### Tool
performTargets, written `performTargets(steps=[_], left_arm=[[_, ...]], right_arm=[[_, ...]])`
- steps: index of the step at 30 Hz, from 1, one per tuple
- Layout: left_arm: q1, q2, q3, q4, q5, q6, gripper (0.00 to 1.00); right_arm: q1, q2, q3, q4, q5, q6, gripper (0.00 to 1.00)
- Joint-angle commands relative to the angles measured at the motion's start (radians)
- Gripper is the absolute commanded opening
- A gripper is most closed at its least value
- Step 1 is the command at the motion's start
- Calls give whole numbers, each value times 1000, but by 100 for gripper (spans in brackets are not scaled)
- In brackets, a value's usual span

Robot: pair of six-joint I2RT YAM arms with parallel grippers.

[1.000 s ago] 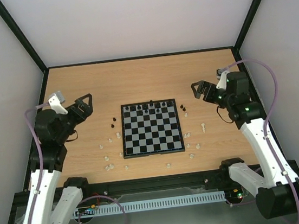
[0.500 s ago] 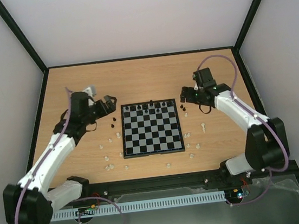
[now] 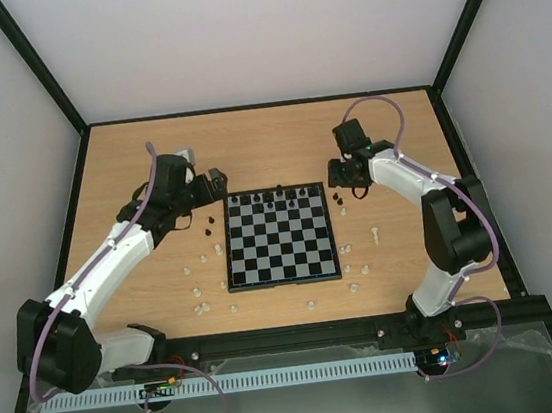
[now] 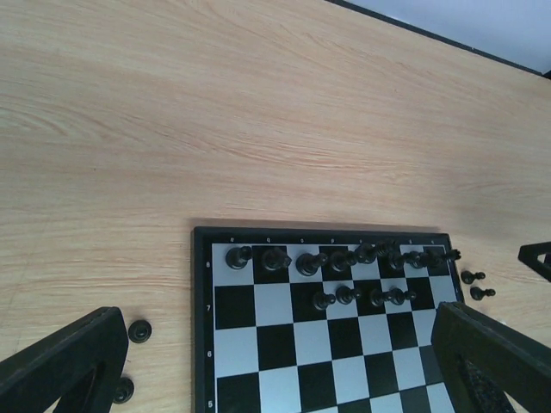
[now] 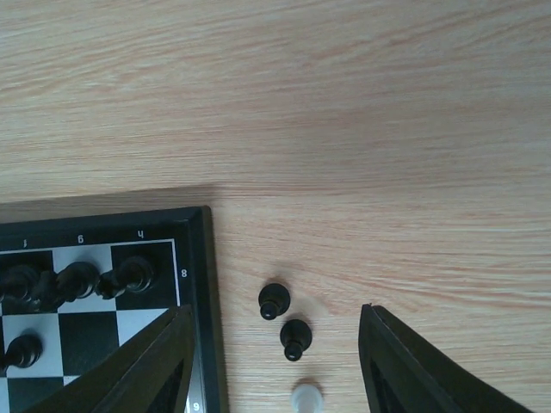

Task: Set up the chess pieces on the board
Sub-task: Pick up the chess piece at the center of the board.

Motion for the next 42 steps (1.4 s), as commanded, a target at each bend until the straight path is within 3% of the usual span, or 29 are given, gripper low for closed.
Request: performTargets(steps=[1,11,42], left_arm=[[-5,32,20,-21,-34,-7,99],[-5,-14,-112,140,77,12,100],[-5,-53,-154,155,13,30,99]], right_arm=[[10,53,37,-67,30,-19,52],[31,107,37,-77,47,-27,43],[50,208,78,-79,49,-36,19]])
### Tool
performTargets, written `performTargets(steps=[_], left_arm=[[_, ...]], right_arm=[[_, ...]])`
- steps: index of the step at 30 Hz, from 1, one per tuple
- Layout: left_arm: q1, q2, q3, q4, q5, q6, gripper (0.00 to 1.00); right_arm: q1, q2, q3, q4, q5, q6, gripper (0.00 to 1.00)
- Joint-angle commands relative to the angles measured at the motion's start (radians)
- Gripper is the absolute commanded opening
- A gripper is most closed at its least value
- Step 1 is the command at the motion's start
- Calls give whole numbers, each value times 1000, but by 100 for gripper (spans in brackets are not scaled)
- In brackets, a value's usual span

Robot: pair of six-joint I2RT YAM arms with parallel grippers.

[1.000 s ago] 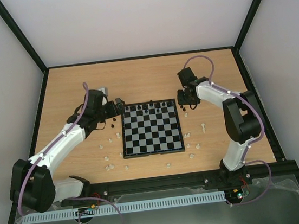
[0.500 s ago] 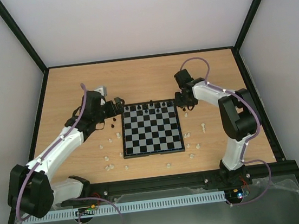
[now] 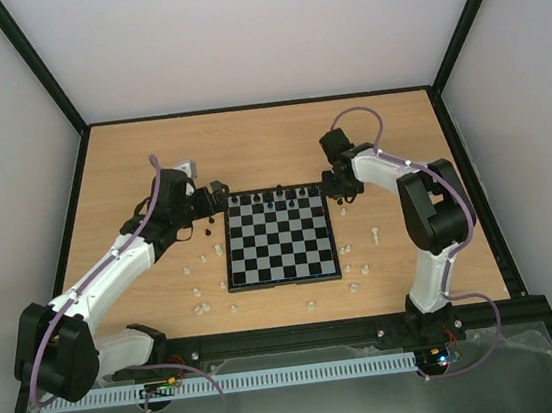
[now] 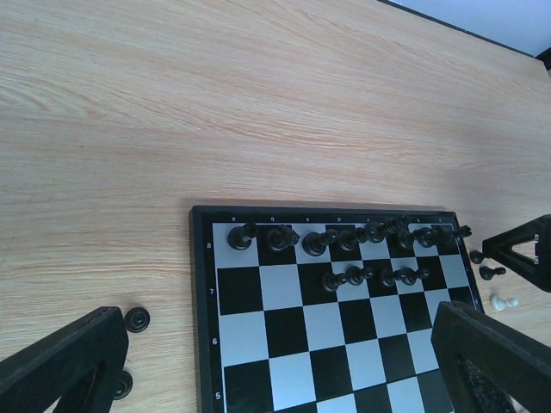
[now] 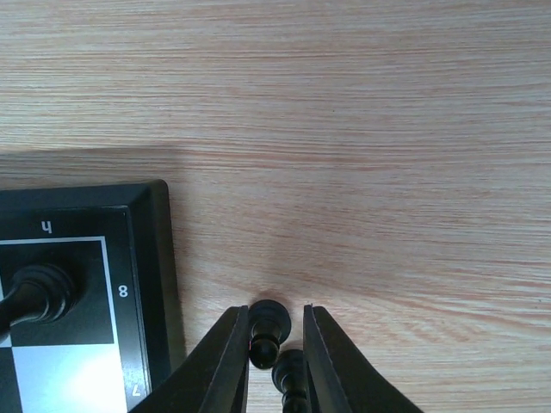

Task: Set up the chess pieces on the board
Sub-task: Pick up the chess piece at the center of the board, then place the chess piece on the chessboard.

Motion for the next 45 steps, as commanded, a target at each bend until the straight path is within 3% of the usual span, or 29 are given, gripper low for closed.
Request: performTargets(steps=[1,14,21,29,45], left_arm=[[-4,-17,-7,11,-15,12,99],[-4,-14,-11,20,-18,14,99],[-4,-19,-5,-1,-66,1,99],[-4,-20,-3,-24,-105,-8,99],[-4,32,3,-9,-103,-6,99]], right_arm=[[6,25,25,-47,9,-7,18],[9,4,19,-36,20,-3,4],[90,-96,29,-56,49,-4,4],[201,-60,68,-98,57,3,4],[223,46,114,-89,35,-7,4]])
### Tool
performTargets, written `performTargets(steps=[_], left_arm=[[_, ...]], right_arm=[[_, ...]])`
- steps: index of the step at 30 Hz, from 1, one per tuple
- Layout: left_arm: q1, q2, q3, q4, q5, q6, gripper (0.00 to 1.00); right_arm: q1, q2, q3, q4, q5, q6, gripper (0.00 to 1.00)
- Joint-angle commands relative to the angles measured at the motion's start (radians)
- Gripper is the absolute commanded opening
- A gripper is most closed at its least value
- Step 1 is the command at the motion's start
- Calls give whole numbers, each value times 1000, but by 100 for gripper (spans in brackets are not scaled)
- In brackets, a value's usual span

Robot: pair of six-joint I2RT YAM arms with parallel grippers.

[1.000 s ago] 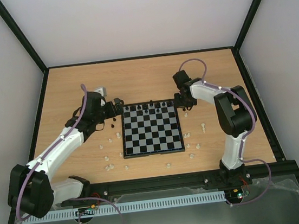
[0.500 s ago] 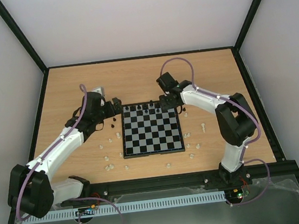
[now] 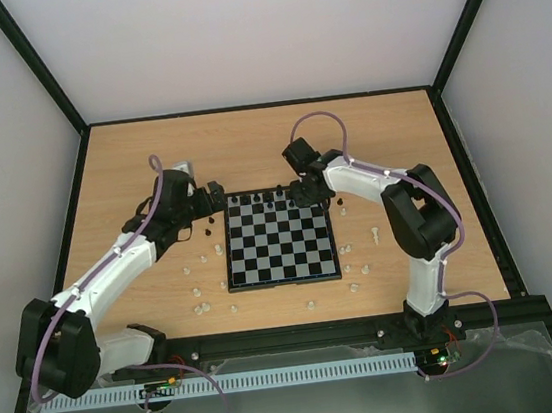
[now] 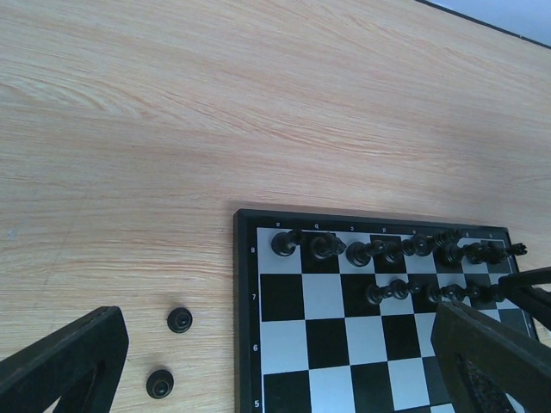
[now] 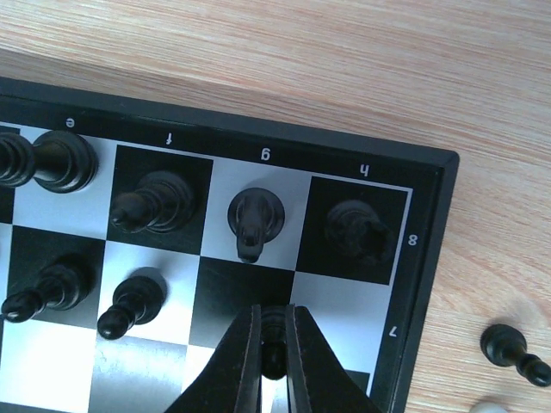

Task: Set up the chess pieces on the board
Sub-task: Place the chess piece on the chessboard.

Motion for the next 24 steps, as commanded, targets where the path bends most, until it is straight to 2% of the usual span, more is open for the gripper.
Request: performTargets(steps=[1,15,21,24], left_arm=[[-4,17,1,7,-13,-3,99],[-4,14,-16,10,-33,-8,99],[-4,13,-24,16,-40,-11,100],[-4,12,-33,27,-40,-14,99]], right_arm=[[7,31,30,-45,-6,-2,4],[24,43,32,-30,-29,-8,5],[27,41,28,-23,-27,-9,9],[27,21,19,-16,-22,-7,15]])
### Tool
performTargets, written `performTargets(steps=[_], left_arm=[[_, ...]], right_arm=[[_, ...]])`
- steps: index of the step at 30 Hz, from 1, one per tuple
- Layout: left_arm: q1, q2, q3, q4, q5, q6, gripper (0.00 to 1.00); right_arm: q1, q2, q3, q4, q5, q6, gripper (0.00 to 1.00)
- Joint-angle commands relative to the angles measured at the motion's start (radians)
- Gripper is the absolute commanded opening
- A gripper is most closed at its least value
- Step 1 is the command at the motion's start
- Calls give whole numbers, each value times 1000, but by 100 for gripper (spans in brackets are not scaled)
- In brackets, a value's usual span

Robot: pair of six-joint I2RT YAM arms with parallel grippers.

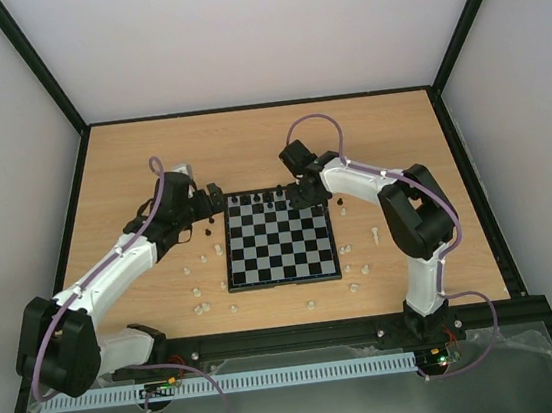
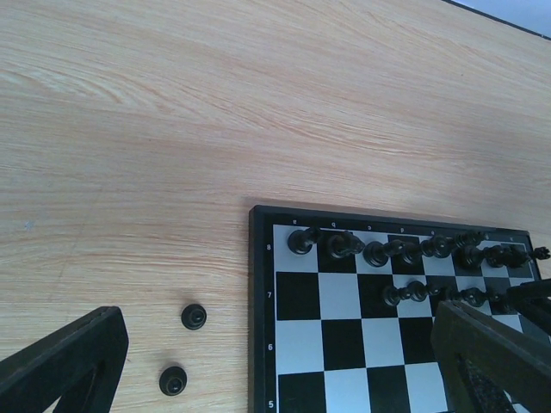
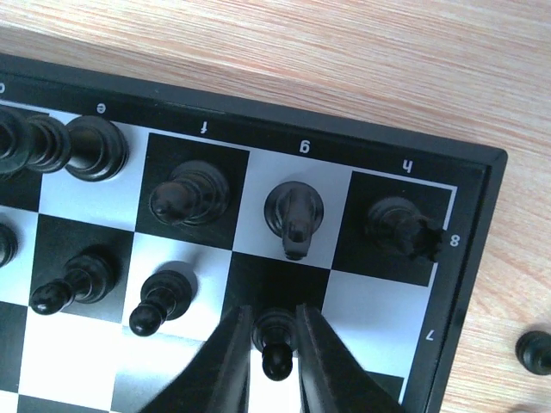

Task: Set up the chess pieces on the board
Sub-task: Place the chess piece on the chessboard, then pick up the chess piece at the center of the board.

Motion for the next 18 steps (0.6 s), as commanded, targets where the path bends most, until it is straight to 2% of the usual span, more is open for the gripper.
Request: performTargets(steps=[1,4,9,14,18], left_arm=[[-4,2,-23,26,-12,-9,99],[-4,2,-31,42,0,-11,99],[-4,-5,-38,38,-8,-4,100],[-4,-13,-70,62,8,-7,99],[-4,6,-71,64,7,-7,99]], right_arm=[[7,-6,9,-18,2,-2,18],[7,-27,5,-17,7,-1,28],[7,-119,-47,-2,55,-5,38],[2,-234,-136,34,134,-1,46],[-49,-249,-162,30,153,24,49]])
